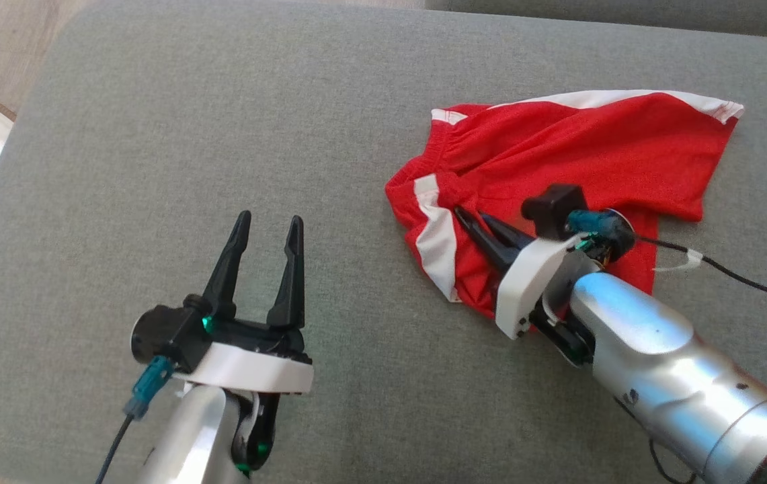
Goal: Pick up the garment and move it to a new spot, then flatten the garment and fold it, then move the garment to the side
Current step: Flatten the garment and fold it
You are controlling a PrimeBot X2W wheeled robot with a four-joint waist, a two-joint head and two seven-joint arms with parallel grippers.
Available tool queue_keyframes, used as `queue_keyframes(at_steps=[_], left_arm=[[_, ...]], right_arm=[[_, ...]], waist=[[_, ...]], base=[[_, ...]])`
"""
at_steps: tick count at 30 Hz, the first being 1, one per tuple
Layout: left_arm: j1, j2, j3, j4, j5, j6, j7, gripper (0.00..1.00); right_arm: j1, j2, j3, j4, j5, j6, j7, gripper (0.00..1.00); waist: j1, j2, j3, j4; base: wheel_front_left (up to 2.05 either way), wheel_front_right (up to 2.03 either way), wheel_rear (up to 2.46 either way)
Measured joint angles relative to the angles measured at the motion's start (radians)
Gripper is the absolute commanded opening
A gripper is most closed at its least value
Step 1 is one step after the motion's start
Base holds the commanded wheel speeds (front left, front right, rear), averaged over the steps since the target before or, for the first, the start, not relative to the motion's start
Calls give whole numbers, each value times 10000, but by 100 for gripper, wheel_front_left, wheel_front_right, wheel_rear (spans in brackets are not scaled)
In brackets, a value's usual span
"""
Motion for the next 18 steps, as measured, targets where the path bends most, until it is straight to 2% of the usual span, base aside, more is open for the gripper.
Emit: queue_keyframes(at_steps=[1, 2, 5, 8, 10, 13, 14, 18], left_arm=[[-20, -2, -19, -2, 0, 8, 0, 100], [-23, 0, -25, -2, -4, 27, 0, 100], [-24, -2, -79, 10, -86, 50, 0, 100], [-73, -2, -82, 15, -86, 50, 0, 100], [-106, -4, 8, 38, -86, 52, 0, 100], [-103, -2, 196, 58, -81, 50, 0, 100], [-103, -2, 196, 58, -81, 50, 0, 100], [-95, -4, 368, 56, -6, 48, 0, 100]], right_arm=[[-52, 29, 148, 238, -211, 0, -69, 39], [-106, 88, 265, 491, -420, 0, -113, 100], [-292, 305, 435, 1338, -984, 0, -318, 100], [-414, 581, 240, 1797, -1035, 0, -598, 100], [-490, 779, -211, 1996, -1070, 0, -786, 100], [-588, 709, -1089, 1898, -1080, 0, -867, 100], [-588, 709, -1089, 1898, -1080, 0, -867, 100], [-517, 263, -3060, 711, -1559, 0, -884, 100]], waist=[[0, 0, 10, -3], [-1, 0, 25, -19], [1, 0, 67, -81], [-1, 0, 57, -153], [0, 0, -6, -276], [-1, 0, -123, -429], [-1, 0, -123, -429], [-1, 0, -309, -726]], base=[[0, 0, 0], [0, 0, 0], [0, 0, 0], [0, 0, 0], [0, 0, 0], [0, 0, 0], [0, 0, 0], [0, 0, 0]])
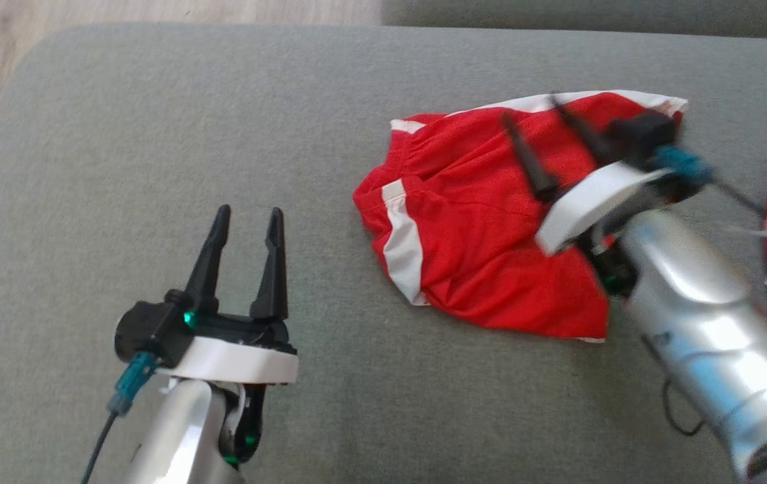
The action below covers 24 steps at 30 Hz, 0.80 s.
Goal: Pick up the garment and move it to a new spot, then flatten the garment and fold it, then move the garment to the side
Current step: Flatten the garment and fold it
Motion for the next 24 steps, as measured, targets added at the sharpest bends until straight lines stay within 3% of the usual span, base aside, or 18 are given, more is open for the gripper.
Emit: queue_keyframes(at_steps=[6, 12, 17, 24], left_arm=[[23, -2, 389, -77, 169, -15, 0, 100], [242, 0, 771, -155, 353, -90, 0, 100], [419, 2, 826, -153, 391, -174, 0, 100], [429, 2, 809, -153, 391, -188, 0, 100]], right_arm=[[1737, -558, -3189, -2282, -1662, 0, -13, 100], [4429, 73, -5837, -4589, -3436, 0, -15, 100], [6308, 949, -6567, -5363, -4297, 0, -15, 100], [7444, 1256, -6575, -5561, -4780, 0, -13, 100]], waist=[[-1, 0, -307, -476], [-1, 0, -510, -1001], [-1, 0, -691, -1392], [-1, 0, -803, -1596]], base=[[0, 0, 0], [0, 0, 0], [0, 0, 0], [0, 0, 0]])
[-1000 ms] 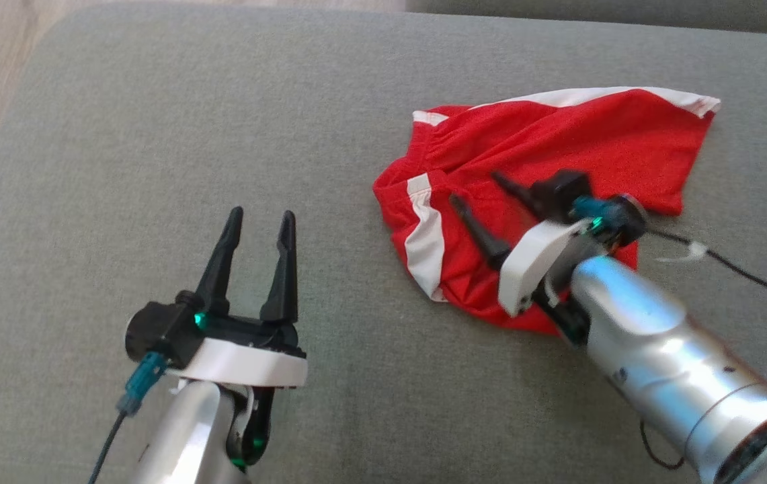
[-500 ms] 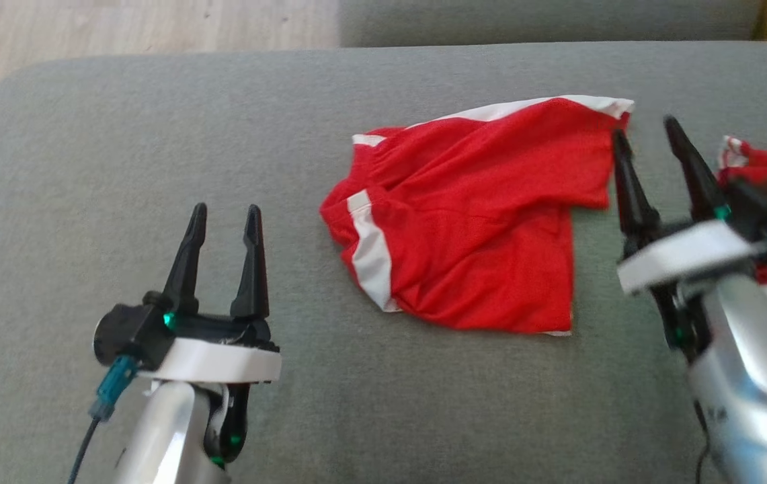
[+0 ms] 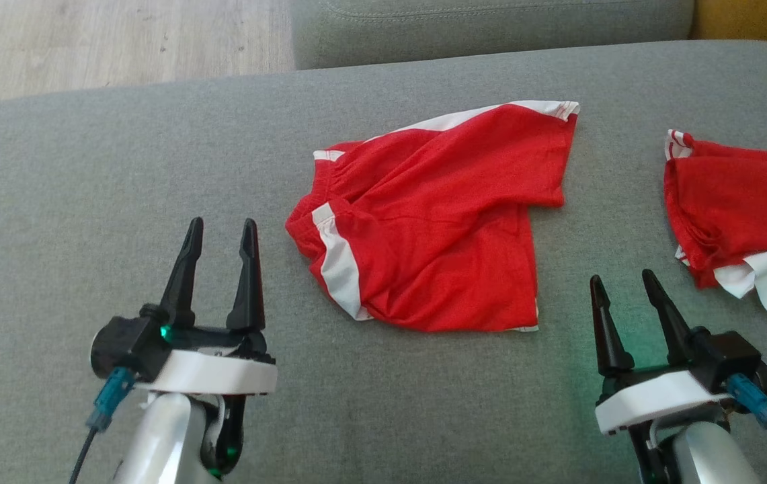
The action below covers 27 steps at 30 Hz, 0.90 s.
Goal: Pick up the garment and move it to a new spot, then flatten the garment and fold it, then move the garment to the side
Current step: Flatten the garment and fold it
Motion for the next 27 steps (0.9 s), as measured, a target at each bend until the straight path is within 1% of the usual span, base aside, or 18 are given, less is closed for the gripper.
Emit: queue_keyframes(at_steps=[4, 7, 11, 17, 23, 27], left_arm=[[1, 0, -8, 0, 0, -27, 0, 100], [1, 0, -17, 2, 0, -75, 0, 100], [0, 0, -42, 19, -2, -75, 0, 100], [-2, 0, -90, 40, -4, -77, 0, 100], [-16, 0, -209, 104, -4, -77, 0, 100], [-21, 0, -255, 127, -4, -77, 0, 100]], right_arm=[[-5, 38, 35, -63, -67, 0, 0, 100], [-10, -27, 399, 121, -360, 0, 2, 100], [-14, -489, 1442, 562, -777, 0, 236, 100], [-317, -1183, 2376, 1229, -1011, -2, 713, 100], [-1005, -1542, 3289, 1789, -1336, 0, 1024, 100], [-1220, -1680, 3599, 2065, -1354, 0, 1034, 100]], waist=[[0, 0, 19, 13], [0, 0, 38, 69], [0, 0, 73, 179], [1, 0, 206, 370], [2, 0, 365, 577], [2, 0, 403, 676]], base=[[0, 0, 0], [0, 0, 0], [0, 0, 0], [0, 0, 0], [0, 0, 0], [0, 0, 0]])
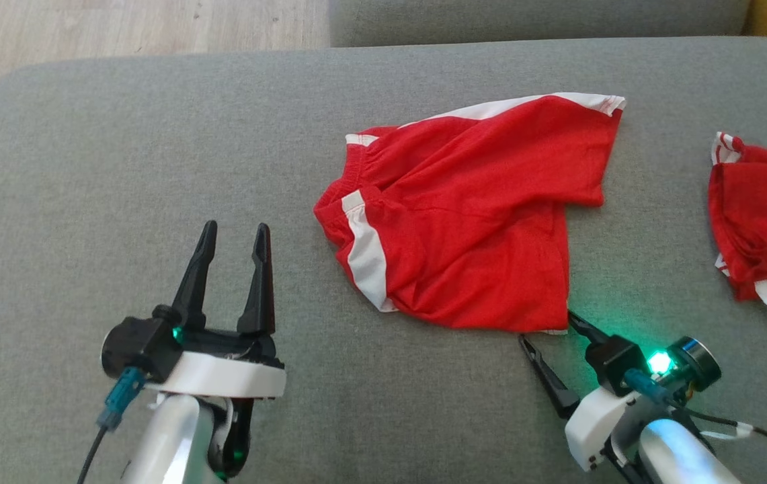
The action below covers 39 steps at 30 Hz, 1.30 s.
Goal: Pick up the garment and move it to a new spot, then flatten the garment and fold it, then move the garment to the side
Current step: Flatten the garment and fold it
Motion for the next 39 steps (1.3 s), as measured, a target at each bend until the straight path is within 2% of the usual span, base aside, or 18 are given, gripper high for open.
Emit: queue_keyframes(at_steps=[2, 3, 4, 5, 12, 18, 24, 25, 26, 27, 28, 34, 39], left_arm=[[0, 0, -6, 27, 0, 0, 0, 100], [0, 0, -4, 35, 0, 0, 0, 100], [0, 0, -4, 35, 0, 0, 0, 100], [0, 0, 0, 36, 0, 0, 0, 100], [1, 0, 79, 44, 0, 0, 0, 100], [5, 2, 121, 40, 0, 0, 0, 100], [12, 0, 113, 40, 0, 0, 0, 100], [15, 2, 113, 40, 0, 0, 0, 100], [16, 2, 113, 40, 0, 0, 0, 100], [16, 0, 109, 40, 0, 0, 0, 100], [21, 0, 109, 42, 0, 0, 0, 100], [113, 0, 113, 40, 4, 0, 0, 100], [272, 2, 174, 31, 90, 0, 0, 100]], right_arm=[[-49, -10, 59, 96, 33, 0, 0, 96], [-101, -10, 96, 165, 46, 0, 0, 49], [-150, -12, 128, 211, 46, 0, 0, 14], [-187, -12, 148, 251, 79, 0, 0, 0], [-280, -92, -100, 424, 362, 0, 92, 0], [-292, -401, -968, 265, 579, 0, 345, 0], [-128, -447, -1776, 104, 780, 0, 663, 0], [-68, -420, -1852, 92, 865, 0, 713, 22], [-17, -370, -1925, 79, 932, 0, 736, 22], [38, -324, -1994, 44, 984, 0, 736, 88], [83, -274, -2056, 10, 1022, 0, 746, 100], [115, 232, -2911, -284, 1444, 0, 646, 100], [311, 698, -3841, -1179, 1615, 0, -272, 100]], waist=[[0, 0, -7, 25], [-1, 0, -15, 31], [0, 0, -24, 32], [0, 0, -34, 28], [0, 0, -151, -108], [-1, 0, -310, -302], [-1, 0, -427, -407], [-1, 0, -444, -418], [-1, 0, -463, -428], [-1, 0, -483, -438], [-1, 0, -502, -447], [-1, 0, -631, -505], [-1, 0, -674, -630]], base=[[0, 0, 0], [0, 0, 0], [0, 0, 0], [0, 0, 0], [0, 0, 0], [0, 0, 0], [0, 0, 0], [0, 0, 0], [0, 0, 0], [0, 0, 0], [0, 0, 0], [0, 0, 0], [0, 0, 0]])
